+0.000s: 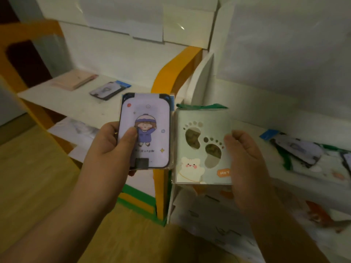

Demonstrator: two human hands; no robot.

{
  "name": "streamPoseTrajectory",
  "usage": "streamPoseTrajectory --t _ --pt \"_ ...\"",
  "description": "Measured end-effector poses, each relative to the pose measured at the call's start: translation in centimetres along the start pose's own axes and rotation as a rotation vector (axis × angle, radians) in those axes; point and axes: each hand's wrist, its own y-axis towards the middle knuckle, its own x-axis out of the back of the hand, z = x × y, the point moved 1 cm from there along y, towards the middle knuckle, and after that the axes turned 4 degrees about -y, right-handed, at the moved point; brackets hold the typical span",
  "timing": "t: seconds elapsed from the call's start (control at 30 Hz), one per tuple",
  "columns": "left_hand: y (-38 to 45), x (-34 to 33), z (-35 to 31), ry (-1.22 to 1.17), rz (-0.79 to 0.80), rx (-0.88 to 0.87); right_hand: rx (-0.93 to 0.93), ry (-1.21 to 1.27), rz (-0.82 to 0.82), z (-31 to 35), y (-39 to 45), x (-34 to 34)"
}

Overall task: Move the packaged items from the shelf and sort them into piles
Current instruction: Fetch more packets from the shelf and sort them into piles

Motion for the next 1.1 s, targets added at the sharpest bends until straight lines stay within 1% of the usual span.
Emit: streamPoseTrajectory --t 0.13,0.27,0.47,0.6,0.8,0.93,1.03,1.1 --pt "-0.3 6.1 0.5 -0.032 -0.060 0.063 0.021 -0.020 0.060 0.2 -2.4 -5.5" --pt "-0.8 12.1 1.2 -0.047 -0.099 0.108 0.018 -0.011 0.074 0.1 -4.6 -10.7" --pt "-0.9 18.2 2.1 -0.054 -0.168 0.128 0.009 -0.015 0.123 -0.7 -6.1 -16.2" --pt "-0.2 20.3 2.8 -0.074 -0.208 0.151 0.005 -0.030 0.153 -1.1 -5.8 -18.5" --pt "2.2 21.8 3.7 -0.099 -0.257 0.162 0.011 -0.032 0.163 -1.5 -4.0 -21.8" --pt "5.2 22.3 4.1 -0.111 -0.271 0.149 0.008 -0.002 0.177 -1.6 -1.4 -24.2" --pt "8.3 22.5 4.4 -0.088 -0.248 0.158 -0.012 0.030 0.213 -1.4 1.0 -26.3" --pt "10.7 22.5 4.5 -0.066 -0.239 0.150 -0.012 0.040 0.209 -1.3 2.9 -27.4"
